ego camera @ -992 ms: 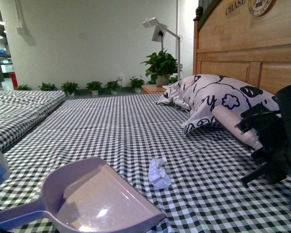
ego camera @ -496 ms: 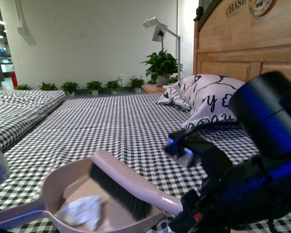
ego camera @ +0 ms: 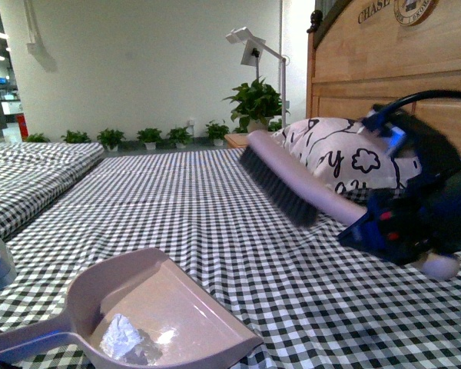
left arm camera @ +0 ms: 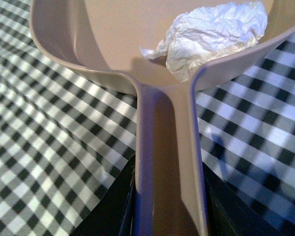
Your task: Clean up trash
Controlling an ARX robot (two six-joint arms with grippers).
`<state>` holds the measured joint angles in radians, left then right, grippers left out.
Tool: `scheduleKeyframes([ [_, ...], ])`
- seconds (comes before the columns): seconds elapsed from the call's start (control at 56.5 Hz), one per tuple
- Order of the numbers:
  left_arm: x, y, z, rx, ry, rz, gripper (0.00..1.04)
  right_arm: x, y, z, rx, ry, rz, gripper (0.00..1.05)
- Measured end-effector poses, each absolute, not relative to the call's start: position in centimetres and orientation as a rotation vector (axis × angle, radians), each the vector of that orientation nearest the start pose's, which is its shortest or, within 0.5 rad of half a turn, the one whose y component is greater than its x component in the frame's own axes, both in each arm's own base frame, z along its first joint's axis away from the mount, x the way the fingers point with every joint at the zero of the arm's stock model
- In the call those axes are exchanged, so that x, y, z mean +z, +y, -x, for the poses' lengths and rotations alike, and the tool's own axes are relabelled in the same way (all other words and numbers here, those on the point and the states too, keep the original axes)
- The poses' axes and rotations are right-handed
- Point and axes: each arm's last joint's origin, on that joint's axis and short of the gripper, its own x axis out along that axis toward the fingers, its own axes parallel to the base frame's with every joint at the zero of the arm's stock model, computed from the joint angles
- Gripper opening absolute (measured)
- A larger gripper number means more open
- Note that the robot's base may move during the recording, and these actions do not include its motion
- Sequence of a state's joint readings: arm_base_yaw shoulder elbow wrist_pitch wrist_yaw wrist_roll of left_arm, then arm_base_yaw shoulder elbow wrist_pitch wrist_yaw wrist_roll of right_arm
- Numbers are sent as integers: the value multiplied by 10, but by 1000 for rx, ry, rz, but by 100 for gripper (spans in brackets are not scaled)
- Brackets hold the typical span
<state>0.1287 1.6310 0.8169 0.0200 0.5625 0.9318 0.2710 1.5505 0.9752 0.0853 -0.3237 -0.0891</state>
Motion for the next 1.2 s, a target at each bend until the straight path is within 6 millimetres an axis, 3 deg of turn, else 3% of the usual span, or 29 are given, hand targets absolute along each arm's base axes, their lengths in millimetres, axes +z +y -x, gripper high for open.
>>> scheduleKeyframes([
  [0.177,176,28,-307,-523,379,-465,28,263,49,-296,522,397,-51,19],
  [0.443,212,29,-283,-298,197,-356,28,304,13,-247,552,273,-181,19],
  [0.638,225,32,-251,-70,94,-327,28,330,10,-215,578,189,-252,19],
  [0.797,235,25,-218,20,17,-305,28,346,11,-187,592,121,-309,19],
  [1.205,242,-9,-142,52,-135,-269,28,352,13,-125,589,19,-352,19],
])
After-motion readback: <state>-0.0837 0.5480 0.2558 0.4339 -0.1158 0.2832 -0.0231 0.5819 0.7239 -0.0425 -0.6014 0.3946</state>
